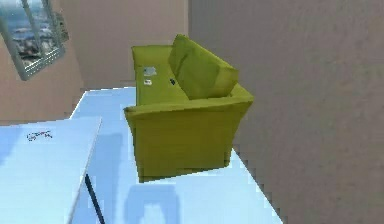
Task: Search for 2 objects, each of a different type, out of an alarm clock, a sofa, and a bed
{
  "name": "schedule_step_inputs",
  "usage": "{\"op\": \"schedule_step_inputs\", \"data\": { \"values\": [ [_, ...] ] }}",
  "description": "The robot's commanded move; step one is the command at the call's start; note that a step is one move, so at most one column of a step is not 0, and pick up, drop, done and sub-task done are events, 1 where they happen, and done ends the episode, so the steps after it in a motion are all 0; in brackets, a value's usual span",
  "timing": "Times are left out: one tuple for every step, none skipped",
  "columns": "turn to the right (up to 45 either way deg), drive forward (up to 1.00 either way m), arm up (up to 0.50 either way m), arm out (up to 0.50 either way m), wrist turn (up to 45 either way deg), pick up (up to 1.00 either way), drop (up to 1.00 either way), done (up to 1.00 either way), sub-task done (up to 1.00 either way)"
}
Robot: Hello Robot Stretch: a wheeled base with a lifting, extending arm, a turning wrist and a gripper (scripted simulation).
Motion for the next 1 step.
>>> {"op": "schedule_step_inputs", "data": {
  "values": [
    [0.0, 0.75, 0.0, 0.0, 0.0, 0.0, 0.0, 0.0, 0.0]
  ]
}}
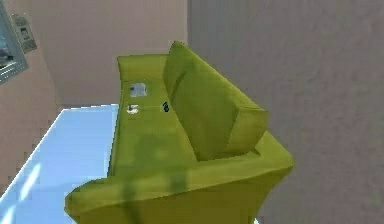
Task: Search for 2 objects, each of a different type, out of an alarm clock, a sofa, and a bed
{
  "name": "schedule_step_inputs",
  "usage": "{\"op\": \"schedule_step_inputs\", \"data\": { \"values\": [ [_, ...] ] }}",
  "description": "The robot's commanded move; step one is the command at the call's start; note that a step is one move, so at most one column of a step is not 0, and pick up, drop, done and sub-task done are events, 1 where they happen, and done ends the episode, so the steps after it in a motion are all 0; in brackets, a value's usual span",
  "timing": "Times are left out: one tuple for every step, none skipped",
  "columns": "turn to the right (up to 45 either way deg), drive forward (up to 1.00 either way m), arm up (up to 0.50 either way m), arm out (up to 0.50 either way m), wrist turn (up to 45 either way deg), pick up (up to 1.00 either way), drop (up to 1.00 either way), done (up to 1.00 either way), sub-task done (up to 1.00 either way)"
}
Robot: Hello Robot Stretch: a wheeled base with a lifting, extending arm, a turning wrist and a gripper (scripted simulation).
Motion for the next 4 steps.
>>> {"op": "schedule_step_inputs", "data": {
  "values": [
    [0.0, 0.0, 0.0, 0.0, 0.0, 0.0, 0.0, 0.0, 1.0],
    [-45.0, 0.0, 0.0, 0.0, 0.0, 0.0, 0.0, 0.0, 0.0],
    [-45.0, 0.0, 0.0, 0.0, 0.0, 0.0, 0.0, 0.0, 0.0],
    [-45.0, 0.0, 0.0, 0.0, 0.0, 0.0, 0.0, 0.0, 0.0]
  ]
}}
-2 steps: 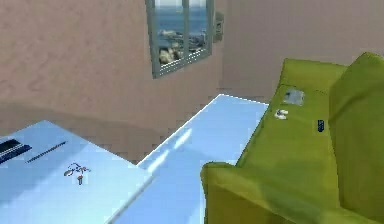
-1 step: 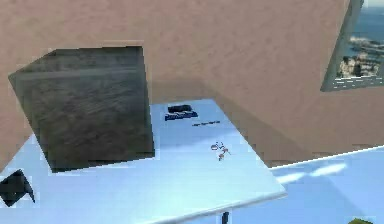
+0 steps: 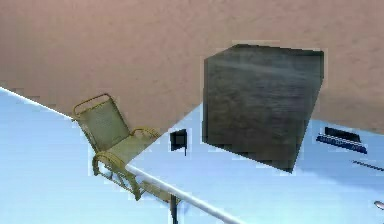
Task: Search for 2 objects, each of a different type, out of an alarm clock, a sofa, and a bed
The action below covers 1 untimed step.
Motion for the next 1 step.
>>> {"op": "schedule_step_inputs", "data": {
  "values": [
    [-45.0, 0.0, 0.0, 0.0, 0.0, 0.0, 0.0, 0.0, 0.0]
  ]
}}
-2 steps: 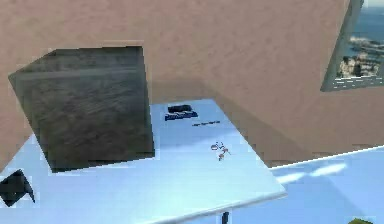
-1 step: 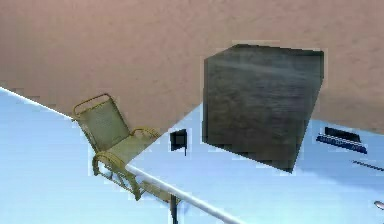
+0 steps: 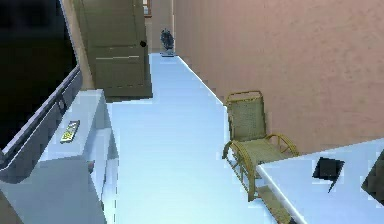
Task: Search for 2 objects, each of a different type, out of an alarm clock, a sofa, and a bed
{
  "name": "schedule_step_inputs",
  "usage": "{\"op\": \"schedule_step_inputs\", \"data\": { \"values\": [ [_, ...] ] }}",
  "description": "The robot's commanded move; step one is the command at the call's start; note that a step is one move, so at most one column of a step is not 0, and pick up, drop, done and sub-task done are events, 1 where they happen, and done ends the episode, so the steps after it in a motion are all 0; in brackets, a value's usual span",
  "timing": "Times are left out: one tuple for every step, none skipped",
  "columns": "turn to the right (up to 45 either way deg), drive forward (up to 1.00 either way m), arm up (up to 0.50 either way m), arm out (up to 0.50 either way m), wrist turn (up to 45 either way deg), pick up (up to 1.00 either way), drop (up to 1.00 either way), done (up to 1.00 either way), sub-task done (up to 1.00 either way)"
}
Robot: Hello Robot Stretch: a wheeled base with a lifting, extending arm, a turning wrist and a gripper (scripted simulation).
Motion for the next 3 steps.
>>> {"op": "schedule_step_inputs", "data": {
  "values": [
    [0.0, 0.6, 0.0, 0.0, 0.0, 0.0, 0.0, 0.0, 0.0],
    [-6.0, 0.0, 0.0, 0.0, 0.0, 0.0, 0.0, 0.0, 0.0],
    [0.0, 1.0, 0.0, 0.0, 0.0, 0.0, 0.0, 0.0, 0.0]
  ]
}}
